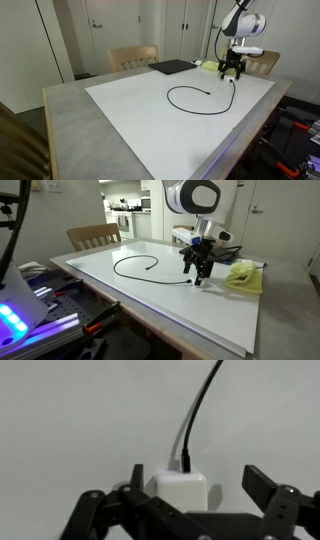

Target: Put the charging cable in circular form.

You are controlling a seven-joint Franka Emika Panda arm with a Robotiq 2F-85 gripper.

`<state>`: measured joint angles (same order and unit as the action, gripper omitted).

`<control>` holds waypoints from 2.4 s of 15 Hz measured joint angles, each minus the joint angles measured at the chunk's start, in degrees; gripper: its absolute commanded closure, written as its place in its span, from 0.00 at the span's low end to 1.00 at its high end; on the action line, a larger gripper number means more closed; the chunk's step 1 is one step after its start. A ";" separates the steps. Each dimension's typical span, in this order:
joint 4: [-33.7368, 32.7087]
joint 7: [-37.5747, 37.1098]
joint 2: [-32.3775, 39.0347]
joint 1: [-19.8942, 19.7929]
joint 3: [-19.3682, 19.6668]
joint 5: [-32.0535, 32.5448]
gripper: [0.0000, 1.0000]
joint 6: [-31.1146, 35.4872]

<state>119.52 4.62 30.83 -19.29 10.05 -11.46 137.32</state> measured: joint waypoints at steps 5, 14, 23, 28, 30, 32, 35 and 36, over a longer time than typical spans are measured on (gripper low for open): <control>0.14 0.00 0.00 -0.14 -0.01 -1.01 0.00 0.91; 0.33 0.00 0.00 -0.22 -0.03 -1.44 0.73 2.99; 0.37 1.67 0.01 0.64 -1.85 -0.62 0.73 6.64; 0.35 4.10 0.02 1.74 -4.40 -0.20 0.73 8.98; 0.27 5.32 0.02 1.92 -5.41 -0.16 0.73 9.04; 0.20 6.56 0.02 2.12 -6.25 -0.10 0.73 9.04; 0.19 8.38 0.02 2.56 -7.20 0.70 0.48 8.99; 0.19 8.45 0.02 2.91 -7.30 1.47 0.48 8.99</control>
<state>119.71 13.06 30.84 -16.38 2.76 -9.99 146.31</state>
